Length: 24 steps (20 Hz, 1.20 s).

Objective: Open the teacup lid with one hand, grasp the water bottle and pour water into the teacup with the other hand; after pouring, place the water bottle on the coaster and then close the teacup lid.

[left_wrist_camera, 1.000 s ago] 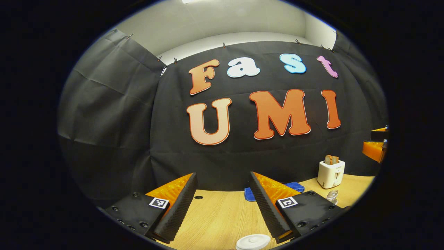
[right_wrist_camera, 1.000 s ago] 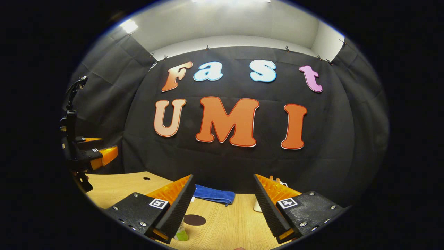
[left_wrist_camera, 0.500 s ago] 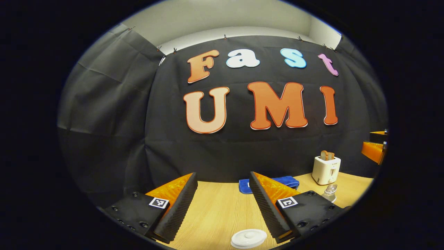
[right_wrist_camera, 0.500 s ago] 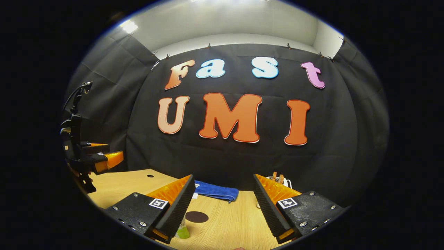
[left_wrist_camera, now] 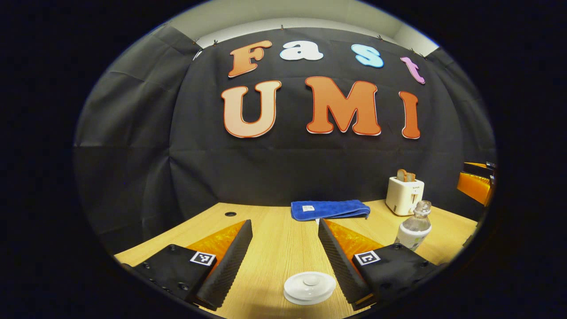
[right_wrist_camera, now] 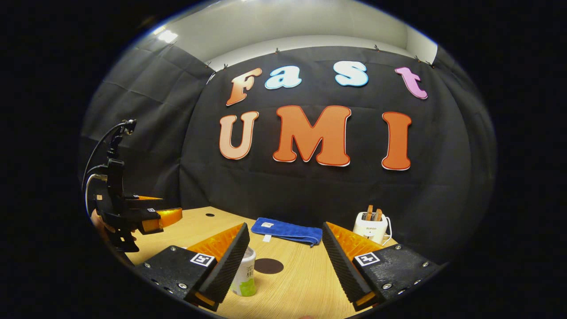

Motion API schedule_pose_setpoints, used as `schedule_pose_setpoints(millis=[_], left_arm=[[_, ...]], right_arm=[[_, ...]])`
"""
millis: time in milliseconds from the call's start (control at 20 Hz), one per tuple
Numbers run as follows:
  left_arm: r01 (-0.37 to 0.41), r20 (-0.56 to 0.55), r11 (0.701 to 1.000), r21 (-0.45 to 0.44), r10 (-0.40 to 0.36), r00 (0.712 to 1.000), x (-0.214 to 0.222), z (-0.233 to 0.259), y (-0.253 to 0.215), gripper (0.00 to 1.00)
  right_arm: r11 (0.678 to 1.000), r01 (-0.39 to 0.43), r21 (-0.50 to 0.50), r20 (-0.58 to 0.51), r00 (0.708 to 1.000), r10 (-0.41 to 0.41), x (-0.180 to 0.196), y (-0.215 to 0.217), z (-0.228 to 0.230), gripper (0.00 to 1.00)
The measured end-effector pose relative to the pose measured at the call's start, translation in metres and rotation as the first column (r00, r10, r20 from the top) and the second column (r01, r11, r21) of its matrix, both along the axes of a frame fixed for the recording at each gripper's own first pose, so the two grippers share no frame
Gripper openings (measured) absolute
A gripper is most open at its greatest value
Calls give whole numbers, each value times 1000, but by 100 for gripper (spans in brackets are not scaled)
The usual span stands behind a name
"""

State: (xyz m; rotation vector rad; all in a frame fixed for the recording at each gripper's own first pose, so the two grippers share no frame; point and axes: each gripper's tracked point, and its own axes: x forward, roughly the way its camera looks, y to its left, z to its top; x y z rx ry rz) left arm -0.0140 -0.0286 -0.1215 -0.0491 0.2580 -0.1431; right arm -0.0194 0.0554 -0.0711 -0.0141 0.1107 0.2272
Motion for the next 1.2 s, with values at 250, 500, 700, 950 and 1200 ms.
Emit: schedule_pose_setpoints(millis=[250, 500, 700, 950, 1200], left_arm=[[63, -69, 998, 31, -61, 996, -12, -40, -13, 98], [131, -152, 990, 49, -123, 981, -22, -82, -28, 96], [139, -205, 989, 58, -124, 971, -16, -112, -32, 91], [155, -201, 984, 87, -135, 970, -15, -113, -38, 67], [163, -215, 982, 99, -138, 967, -15, -114, -42, 44]], right_arm=[[999, -47, 11, -49, 998, 47, -6, 12, -25, 99], [998, -66, 12, -97, 993, 67, -8, 17, -50, 99], [997, -71, 13, -129, 989, 72, -10, 16, -63, 99], [997, -74, 22, -149, 986, 76, -10, 15, -70, 99], [996, -82, 20, -156, 984, 84, -9, 16, -73, 99]])
